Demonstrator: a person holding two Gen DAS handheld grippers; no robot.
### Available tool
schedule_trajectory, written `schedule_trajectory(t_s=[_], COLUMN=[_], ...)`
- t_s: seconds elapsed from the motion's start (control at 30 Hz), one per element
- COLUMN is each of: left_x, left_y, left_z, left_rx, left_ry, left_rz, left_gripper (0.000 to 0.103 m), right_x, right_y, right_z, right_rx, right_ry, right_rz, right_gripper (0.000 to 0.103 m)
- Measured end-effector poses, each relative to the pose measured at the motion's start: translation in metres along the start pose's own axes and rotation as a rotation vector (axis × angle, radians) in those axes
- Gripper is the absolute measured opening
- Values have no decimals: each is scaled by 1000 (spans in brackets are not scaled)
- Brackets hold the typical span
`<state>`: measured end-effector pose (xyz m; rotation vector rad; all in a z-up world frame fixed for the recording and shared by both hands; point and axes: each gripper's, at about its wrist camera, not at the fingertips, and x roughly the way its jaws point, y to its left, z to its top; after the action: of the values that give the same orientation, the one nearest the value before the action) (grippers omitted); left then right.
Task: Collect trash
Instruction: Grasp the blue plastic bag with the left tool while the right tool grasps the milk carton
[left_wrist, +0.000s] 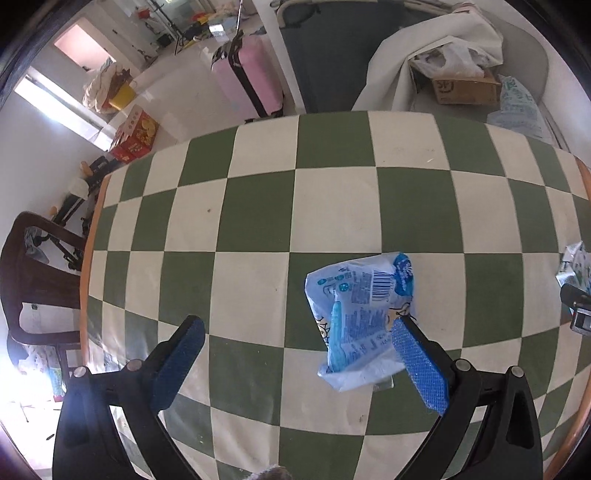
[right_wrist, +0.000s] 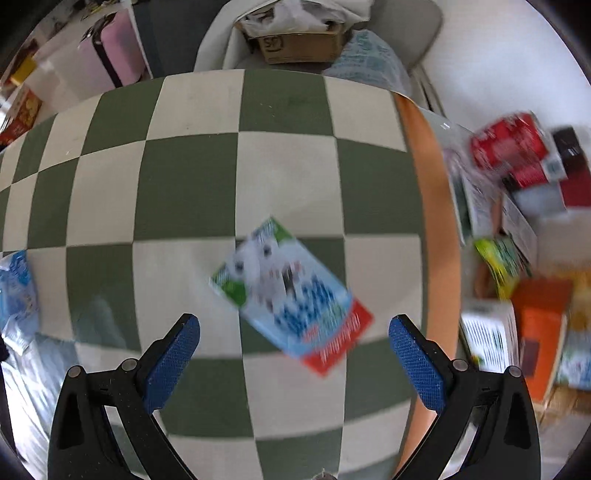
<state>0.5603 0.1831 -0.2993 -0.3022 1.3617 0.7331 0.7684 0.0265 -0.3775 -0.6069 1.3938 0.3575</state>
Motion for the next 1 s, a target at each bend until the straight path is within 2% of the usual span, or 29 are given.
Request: schedule_trajectory(t_s=[0.07,0.17,0.23,0.33,0.43,0.53,0.63,0.73,0.83,0.87,0.93,0.97,1.0], left_x=[4,8,13,16,25,35,43,53,56,56,52,48,47], left_y=[2,8,13,27,39,33,14,-2,-13,-16,-24,-26,-27], left_z=[1,1,3,0,-2,2,8,14,17,18,18,18,17], left_rx=[-8,-23,-45,-100,-175,-163,-104,-86,-69,-62,-30,-11,-2], left_ry=[14,33,52,87,149,177,205,225,215,210,176,152,143], left_rz=[-2,-11,-38,-80,-156,-200,-229,-277,-289,-289,-265,-254,-251], left_gripper=[103,103,103,103,103,103,103,102,84,74,65,51,43], right_x=[7,19,20,16,14,17,18,19,20,20,20,19,18], right_y=[3,3,2,-3,-9,-6,4,15,22,23,24,23,23], right_z=[5,9,9,5,-12,-31,-38,-40,-39,-39,-40,-40,-41], right_rx=[-18,-14,11,110,257,362,340,271,217,207,203,205,208], right_ry=[9,35,36,66,128,186,194,181,159,149,137,117,107], right_rz=[-3,6,17,80,232,380,374,300,241,225,216,209,203], right_gripper=[102,86,75,71,68,67,68,71,71,71,71,71,71])
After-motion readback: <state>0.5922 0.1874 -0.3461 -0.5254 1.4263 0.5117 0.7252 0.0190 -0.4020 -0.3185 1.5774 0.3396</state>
